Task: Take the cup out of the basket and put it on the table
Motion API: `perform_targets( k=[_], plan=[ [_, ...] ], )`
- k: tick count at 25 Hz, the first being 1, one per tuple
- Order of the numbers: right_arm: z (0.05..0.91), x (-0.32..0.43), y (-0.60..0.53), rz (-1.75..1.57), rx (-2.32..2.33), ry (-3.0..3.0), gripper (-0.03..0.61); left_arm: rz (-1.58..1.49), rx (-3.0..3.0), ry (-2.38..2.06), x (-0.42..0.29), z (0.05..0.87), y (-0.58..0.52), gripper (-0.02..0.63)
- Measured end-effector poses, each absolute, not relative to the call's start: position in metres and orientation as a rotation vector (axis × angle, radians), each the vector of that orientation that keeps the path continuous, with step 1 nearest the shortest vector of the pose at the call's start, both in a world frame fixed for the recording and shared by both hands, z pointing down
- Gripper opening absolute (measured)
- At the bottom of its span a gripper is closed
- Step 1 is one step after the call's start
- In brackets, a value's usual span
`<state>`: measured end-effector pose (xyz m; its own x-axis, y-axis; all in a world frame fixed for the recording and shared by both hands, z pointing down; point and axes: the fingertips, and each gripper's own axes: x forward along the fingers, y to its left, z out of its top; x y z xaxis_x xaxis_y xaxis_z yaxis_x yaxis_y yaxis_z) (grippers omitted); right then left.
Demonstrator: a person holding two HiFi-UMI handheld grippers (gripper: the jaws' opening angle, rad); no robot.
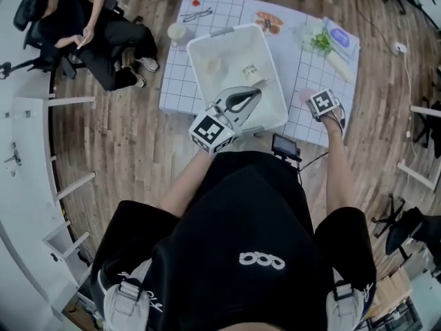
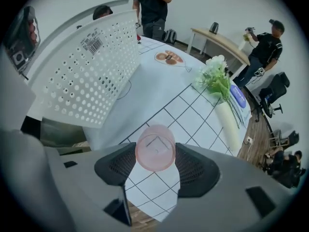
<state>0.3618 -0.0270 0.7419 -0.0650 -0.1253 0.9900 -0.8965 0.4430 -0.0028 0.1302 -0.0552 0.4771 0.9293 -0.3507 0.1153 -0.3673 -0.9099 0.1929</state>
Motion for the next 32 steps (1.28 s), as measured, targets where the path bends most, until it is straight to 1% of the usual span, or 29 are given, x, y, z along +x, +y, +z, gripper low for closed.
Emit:
perform_targets(
  k=[2,7,14,20,25,30,31,32],
  plan=[
    [0.745,0.388,-0.031,0.739,0.946,-1.407,0.261,0.114,2.860,-0.563,0.128,0.481,-0.054,0.006],
    [0.756,0.355,-0.042,0.881,0.842,-1.516,0.261,0.097,2.860,-0.617,0.123,0.475,-0.066,0.006],
    [0.757,0.355,-0.041,0.882,0.858,-1.541,0.262,0.095,2.875,-0.637,0.131,0.472,-0.072,0.006],
    [0.740,0.355,-0.033,0.893,0.912,-1.593,0.273,0.102,2.877,-0.652,0.130,0.471,-0.076,0.006],
    [0.690,0.359,-0.030,0.840,1.041,-1.674,0.273,0.090,2.886,-0.680,0.124,0.467,-0.078,0.006],
    [0.608,0.341,-0.043,0.648,1.247,-1.832,0.268,0.067,2.874,-0.758,0.107,0.465,-0.085,0.006],
    [0.587,0.333,-0.048,0.594,1.296,-1.878,0.257,0.064,2.871,-0.776,0.103,0.465,-0.087,0.006],
    [0.566,0.324,-0.053,0.537,1.345,-1.935,0.224,0.061,2.867,-0.794,0.098,0.465,-0.088,0.006]
  ],
)
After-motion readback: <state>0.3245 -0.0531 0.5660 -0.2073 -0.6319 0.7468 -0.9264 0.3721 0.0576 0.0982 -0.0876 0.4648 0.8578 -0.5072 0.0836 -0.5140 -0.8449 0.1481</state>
